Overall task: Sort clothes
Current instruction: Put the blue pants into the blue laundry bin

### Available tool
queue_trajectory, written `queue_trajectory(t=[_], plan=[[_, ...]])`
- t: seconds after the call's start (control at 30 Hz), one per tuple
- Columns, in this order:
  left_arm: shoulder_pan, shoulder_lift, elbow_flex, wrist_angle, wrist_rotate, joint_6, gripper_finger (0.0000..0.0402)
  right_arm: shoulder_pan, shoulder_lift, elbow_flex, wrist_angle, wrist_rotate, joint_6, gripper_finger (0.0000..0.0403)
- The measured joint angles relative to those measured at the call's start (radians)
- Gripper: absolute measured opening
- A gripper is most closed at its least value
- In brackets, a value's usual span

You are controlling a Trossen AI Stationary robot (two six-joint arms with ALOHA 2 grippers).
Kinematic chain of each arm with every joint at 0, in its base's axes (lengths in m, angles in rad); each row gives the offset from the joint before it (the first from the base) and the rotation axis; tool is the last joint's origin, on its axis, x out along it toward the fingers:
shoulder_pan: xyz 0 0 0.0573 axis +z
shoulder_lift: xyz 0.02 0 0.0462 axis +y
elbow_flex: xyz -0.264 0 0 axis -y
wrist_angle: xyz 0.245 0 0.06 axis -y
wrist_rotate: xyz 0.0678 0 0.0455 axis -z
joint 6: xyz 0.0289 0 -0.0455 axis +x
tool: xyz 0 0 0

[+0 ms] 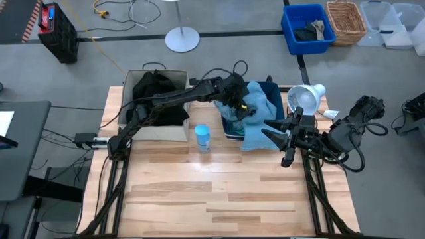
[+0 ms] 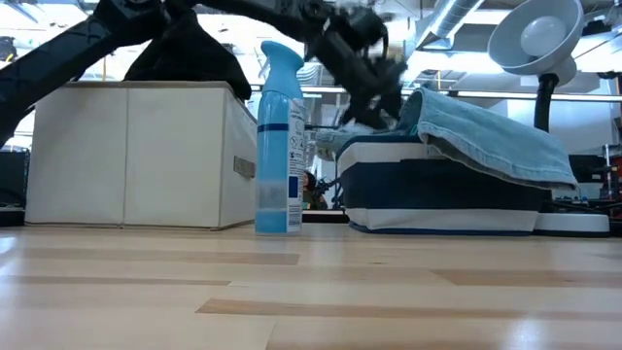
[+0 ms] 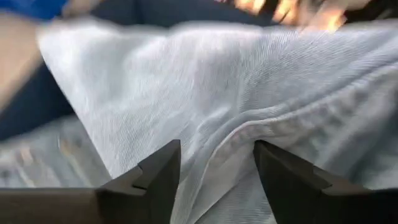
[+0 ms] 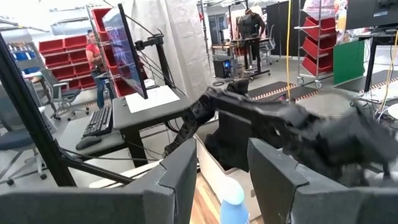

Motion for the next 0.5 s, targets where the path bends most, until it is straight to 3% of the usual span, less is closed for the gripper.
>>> queue_trajectory(t=[0.23, 0.5], plan=[[-0.002, -0.026, 0.069, 0.062, 0.053, 0.023, 0.0239, 0.000, 0.000, 0.000, -0.005, -0.002, -0.001, 0.0159], [-0.008, -0.161, 0.066, 0.044, 0.121, 0.079, 0.0232, 0.000, 0.000, 0.000, -0.069, -0.022, -0.001, 0.0159]])
